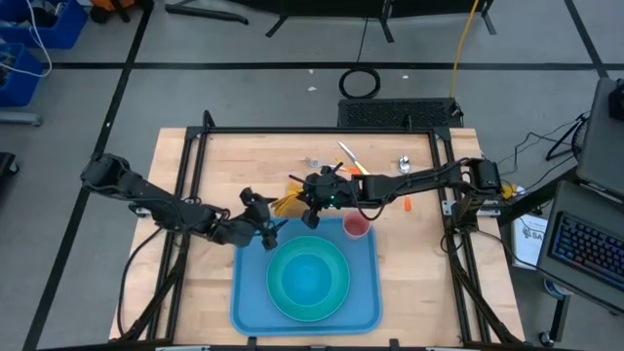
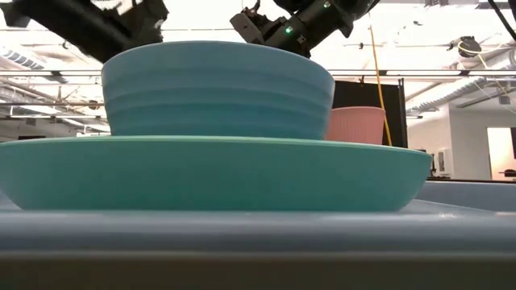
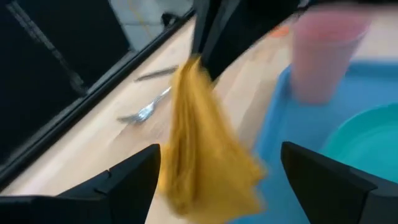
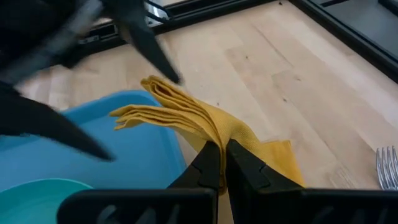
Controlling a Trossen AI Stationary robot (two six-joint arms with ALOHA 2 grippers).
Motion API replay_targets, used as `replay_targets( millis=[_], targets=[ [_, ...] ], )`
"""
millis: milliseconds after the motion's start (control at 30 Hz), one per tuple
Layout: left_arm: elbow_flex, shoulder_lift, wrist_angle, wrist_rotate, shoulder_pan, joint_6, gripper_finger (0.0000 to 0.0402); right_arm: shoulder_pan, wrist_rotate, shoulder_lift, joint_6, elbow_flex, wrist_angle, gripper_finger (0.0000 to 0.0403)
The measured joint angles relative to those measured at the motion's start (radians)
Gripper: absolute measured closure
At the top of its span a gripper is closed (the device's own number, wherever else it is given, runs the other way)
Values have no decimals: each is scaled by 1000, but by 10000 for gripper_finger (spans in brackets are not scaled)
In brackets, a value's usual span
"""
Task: Set up tray
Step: Put the yellow table napkin on the blue tray to the left of the green plate
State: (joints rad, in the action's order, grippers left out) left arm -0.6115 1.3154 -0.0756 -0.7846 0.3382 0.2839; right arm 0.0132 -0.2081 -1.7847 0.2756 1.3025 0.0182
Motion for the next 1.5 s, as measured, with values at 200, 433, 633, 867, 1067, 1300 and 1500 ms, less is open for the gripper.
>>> replay_targets(
  millis=[200,433,633,867,1067,1300,1500],
  targets=[
    [2,30,20,2,-39,-43,64,-2,3,0,0,0,0,403],
    [1,29,35,29,-49,-119,64,-3,27,0,0,0,1,403],
    [1,28,48,49,-48,-126,98,-3,27,0,4,0,1,403],
    [1,28,50,30,-39,-114,218,-15,27,0,4,0,1,403],
    [1,28,50,-5,-40,-99,317,-18,27,0,4,0,1,403],
    [1,28,74,-2,-24,-130,390,-25,30,0,4,0,1,403],
    [1,27,107,-32,9,-171,391,-30,35,0,0,0,0,403]
  ],
)
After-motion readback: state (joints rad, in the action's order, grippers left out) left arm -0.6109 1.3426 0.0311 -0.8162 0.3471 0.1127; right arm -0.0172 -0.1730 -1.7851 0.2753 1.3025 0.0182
